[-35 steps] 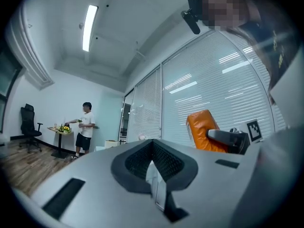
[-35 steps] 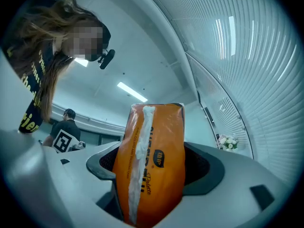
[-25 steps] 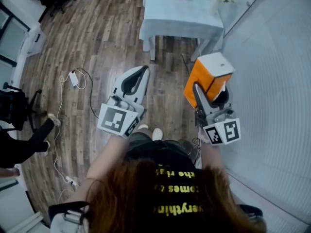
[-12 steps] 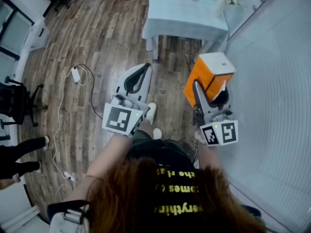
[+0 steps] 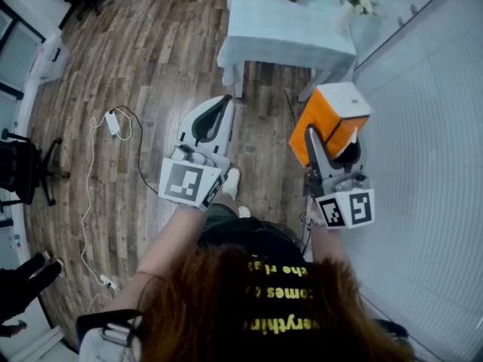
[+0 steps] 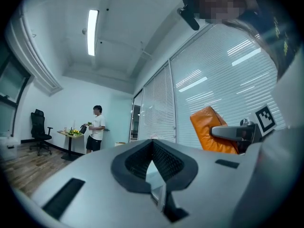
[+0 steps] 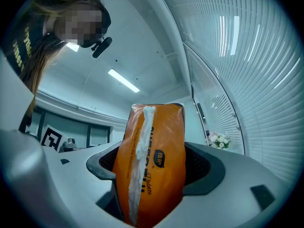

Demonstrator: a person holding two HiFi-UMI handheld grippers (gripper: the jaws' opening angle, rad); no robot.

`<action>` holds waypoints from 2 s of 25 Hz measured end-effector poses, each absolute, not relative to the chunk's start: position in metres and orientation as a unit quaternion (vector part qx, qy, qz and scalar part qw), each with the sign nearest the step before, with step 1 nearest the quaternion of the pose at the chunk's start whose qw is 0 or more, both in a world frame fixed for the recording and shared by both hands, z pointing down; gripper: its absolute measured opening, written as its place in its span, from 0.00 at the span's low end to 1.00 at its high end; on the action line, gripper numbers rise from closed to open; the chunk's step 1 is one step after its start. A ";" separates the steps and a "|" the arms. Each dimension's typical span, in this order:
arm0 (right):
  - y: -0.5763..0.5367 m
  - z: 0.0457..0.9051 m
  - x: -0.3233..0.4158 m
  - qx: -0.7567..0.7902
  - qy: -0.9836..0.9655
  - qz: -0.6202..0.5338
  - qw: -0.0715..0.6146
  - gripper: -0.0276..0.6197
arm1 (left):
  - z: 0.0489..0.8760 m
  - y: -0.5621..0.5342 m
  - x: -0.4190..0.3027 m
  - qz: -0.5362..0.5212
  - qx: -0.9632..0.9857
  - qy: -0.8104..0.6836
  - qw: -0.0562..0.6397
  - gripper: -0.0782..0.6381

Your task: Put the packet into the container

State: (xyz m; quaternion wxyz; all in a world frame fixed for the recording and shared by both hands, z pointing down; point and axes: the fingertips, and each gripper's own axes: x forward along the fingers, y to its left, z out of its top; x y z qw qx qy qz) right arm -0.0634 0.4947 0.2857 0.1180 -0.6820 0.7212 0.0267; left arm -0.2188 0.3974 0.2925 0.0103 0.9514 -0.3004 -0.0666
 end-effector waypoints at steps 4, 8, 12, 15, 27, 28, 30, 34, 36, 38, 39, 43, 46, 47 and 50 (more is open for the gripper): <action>0.470 0.282 -0.061 -0.683 0.721 0.032 0.112 0.62 | 0.290 0.369 -0.216 -0.067 0.952 -0.299 0.009 0.11; 0.445 0.280 -0.058 -0.683 0.720 0.031 0.115 0.62 | 0.287 0.343 -0.215 -0.070 0.952 -0.298 0.004 0.11; 0.420 0.281 -0.058 -0.684 0.721 0.027 0.111 0.62 | 0.287 0.318 -0.216 -0.069 0.952 -0.299 0.005 0.11; 0.406 0.281 -0.057 -0.684 0.720 0.027 0.111 0.62 | 0.288 0.303 -0.218 -0.067 0.952 -0.299 0.006 0.11; 0.367 0.287 -0.055 -0.699 0.707 0.026 0.105 0.62 | 0.292 0.255 -0.215 -0.056 0.954 -0.294 0.006 0.11; 0.364 0.288 -0.054 -0.701 0.705 0.026 0.103 0.62 | 0.292 0.251 -0.214 -0.055 0.954 -0.294 0.006 0.11; 0.358 0.289 -0.051 -0.704 0.702 0.025 0.102 0.62 | 0.293 0.246 -0.213 -0.057 0.955 -0.290 0.005 0.11; 0.350 0.289 -0.053 -0.707 0.699 0.027 0.106 0.62 | 0.295 0.238 -0.215 -0.064 0.957 -0.282 0.004 0.11; 0.345 0.289 -0.054 -0.707 0.699 0.026 0.109 0.62 | 0.294 0.233 -0.216 -0.064 0.957 -0.283 0.003 0.11; 0.339 0.290 -0.054 -0.706 0.699 0.024 0.109 0.62 | 0.293 0.229 -0.217 -0.063 0.957 -0.284 0.002 0.11; 0.337 0.291 -0.055 -0.706 0.699 0.022 0.109 0.62 | 0.292 0.226 -0.218 -0.061 0.956 -0.286 0.001 0.11; 0.332 0.295 -0.059 -0.705 0.701 0.015 0.106 0.62 | 0.295 0.221 -0.225 -0.056 0.955 -0.293 0.008 0.11; 0.324 0.294 -0.058 -0.703 0.703 0.011 0.105 0.62 | 0.299 0.215 -0.225 -0.056 0.955 -0.292 0.014 0.11; 0.321 0.294 -0.057 -0.702 0.704 0.010 0.105 0.62 | 0.300 0.213 -0.226 -0.053 0.954 -0.294 0.016 0.11; 0.319 0.296 -0.058 -0.700 0.707 0.007 0.102 0.62 | 0.303 0.211 -0.229 -0.051 0.952 -0.301 0.019 0.11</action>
